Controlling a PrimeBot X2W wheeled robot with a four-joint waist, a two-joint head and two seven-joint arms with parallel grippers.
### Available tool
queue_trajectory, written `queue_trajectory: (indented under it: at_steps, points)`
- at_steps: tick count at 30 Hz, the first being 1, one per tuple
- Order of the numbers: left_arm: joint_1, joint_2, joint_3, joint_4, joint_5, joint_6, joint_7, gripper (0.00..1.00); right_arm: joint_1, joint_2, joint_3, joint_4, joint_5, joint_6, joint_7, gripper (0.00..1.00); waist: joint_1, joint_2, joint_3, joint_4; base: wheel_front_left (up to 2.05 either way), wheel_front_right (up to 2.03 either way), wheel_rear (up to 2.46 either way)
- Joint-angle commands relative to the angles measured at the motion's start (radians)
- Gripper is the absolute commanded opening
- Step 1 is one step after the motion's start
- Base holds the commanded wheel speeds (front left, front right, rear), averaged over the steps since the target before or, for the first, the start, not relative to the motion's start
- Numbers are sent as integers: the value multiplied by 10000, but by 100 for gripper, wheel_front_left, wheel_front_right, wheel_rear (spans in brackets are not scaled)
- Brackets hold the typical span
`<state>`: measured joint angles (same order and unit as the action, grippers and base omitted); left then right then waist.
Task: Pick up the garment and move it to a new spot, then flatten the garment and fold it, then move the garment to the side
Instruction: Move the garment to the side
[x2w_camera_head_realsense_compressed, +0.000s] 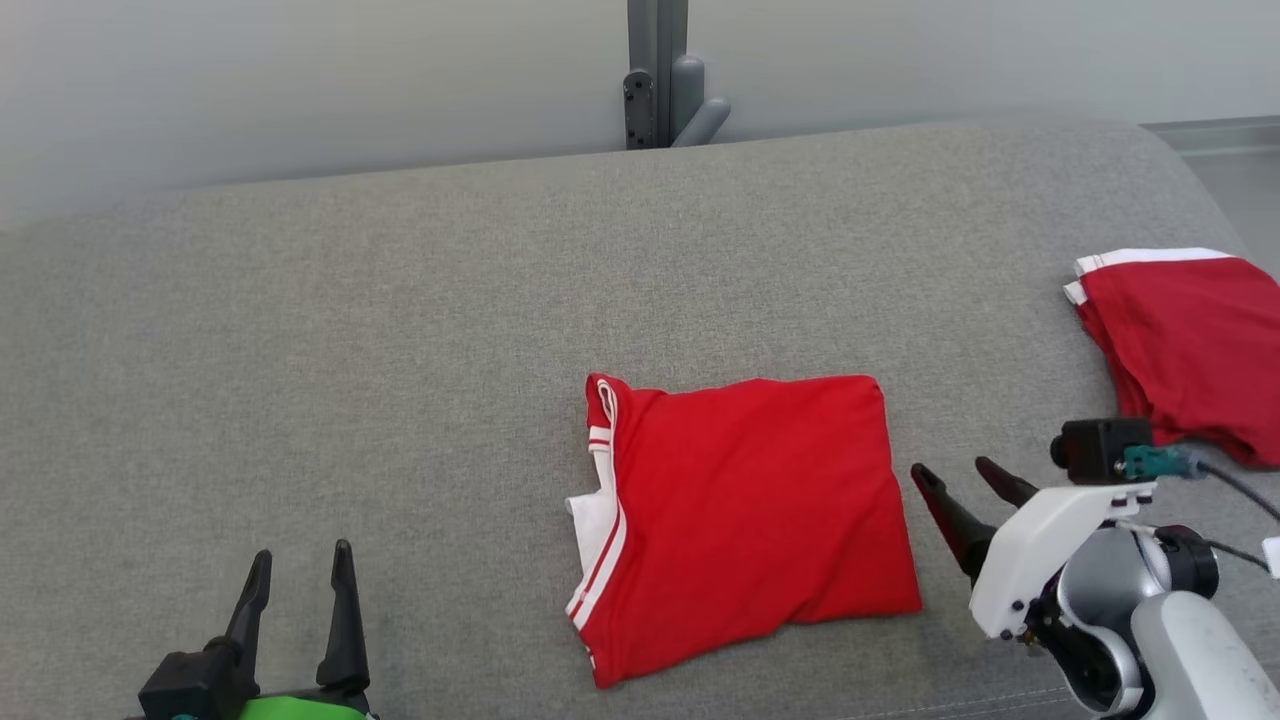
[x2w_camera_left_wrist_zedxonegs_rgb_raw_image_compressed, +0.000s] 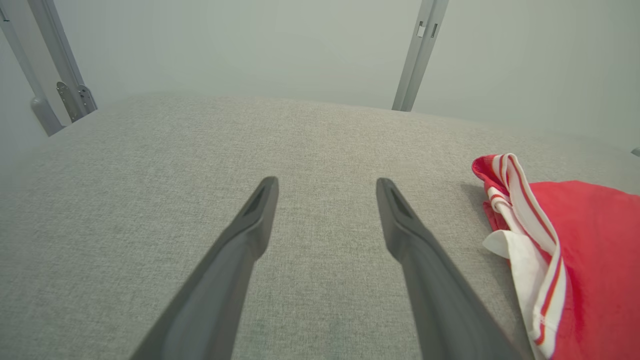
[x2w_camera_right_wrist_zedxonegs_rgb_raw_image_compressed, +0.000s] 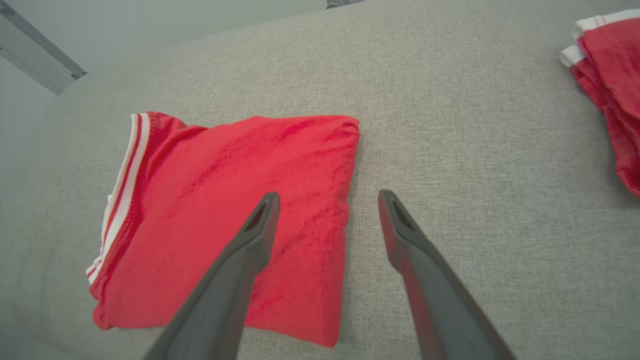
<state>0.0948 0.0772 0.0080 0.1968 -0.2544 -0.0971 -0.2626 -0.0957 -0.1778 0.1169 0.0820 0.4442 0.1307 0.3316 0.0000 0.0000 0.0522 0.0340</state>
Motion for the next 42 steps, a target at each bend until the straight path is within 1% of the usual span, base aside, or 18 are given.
queue_trajectory:
  at_steps: [1,2,3,5,9,11,13,18,19,20,21,24,25,31,36,37,39,42]
  points:
    - [-194,-33,-11,-14,-33,-52,-26,100,-194,-131,-16,-43,13,-2,294,100,0,0,253,45,0,0,0]
    - [-320,-75,-42,12,-87,-75,-26,100,-340,-47,-53,109,346,1,1125,100,0,0,427,115,0,0,0]
    - [-391,-98,-43,25,-131,-80,-26,100,-449,-150,-109,248,299,0,1344,100,0,0,506,167,0,0,0]
    - [-515,-134,-37,48,-177,-99,-26,100,-603,8,-332,671,428,-5,1623,100,0,0,654,273,0,0,0]
    - [-716,-157,105,49,-215,-138,-26,100,-1005,447,-753,1630,304,0,1527,100,0,0,866,466,0,0,0]
    - [-756,-178,174,33,-206,-152,-26,100,-1220,692,-775,2088,652,0,1407,100,0,0,939,494,0,0,0]
    - [-795,-193,201,44,-151,-157,-26,100,-1439,754,-697,2496,849,-2,1258,100,0,0,1000,512,0,0,0]
    - [-978,-202,281,49,-75,-183,-26,100,-2120,768,-503,3639,708,-2,823,100,0,0,1121,443,0,0,0]
    - [-1006,-206,290,32,-61,-192,-26,100,-2307,781,-405,3741,774,-2,652,61,0,0,1163,400,0,0,0]
    - [-1038,-209,285,10,-45,-207,-25,100,-2488,826,-479,3919,999,-2,487,0,0,0,1202,348,0,0,0]
    - [-1061,-212,264,-8,-27,-218,-26,100,-2593,830,-241,4120,1081,-2,623,0,0,0,1237,285,0,0,0]
    - [-1149,-220,307,-84,-49,-238,-26,100,-3106,616,79,4489,1168,-2,390,0,0,0,1339,12,0,0,0]
    - [-1173,-220,363,-154,-39,-232,-28,100,-3423,557,311,4520,1314,-2,240,0,0,0,1415,-256,0,0,0]
    - [-1225,-143,502,-327,37,-256,-25,100,-4348,-179,866,4157,1561,-7,51,0,0,0,1622,-1293,0,0,0]
    - [-1296,-34,465,-436,94,-283,-25,100,-5203,-912,728,3719,1625,-5,294,0,0,0,1834,-2204,0,0,0]
    - [-1296,-34,465,-436,94,-283,-25,100,-5203,-912,728,3719,1625,-5,294,0,0,0,1834,-2204,0,0,0]
    - [-1362,27,434,-469,111,-298,-26,100,-5621,-1193,462,3383,1758,-5,456,0,0,0,1949,-2640,0,0,0]
    - [-1410,93,269,-427,195,-309,-26,100,-5804,-1421,161,3202,1742,-5,455,0,0,0,1992,-2803,0,0,0]
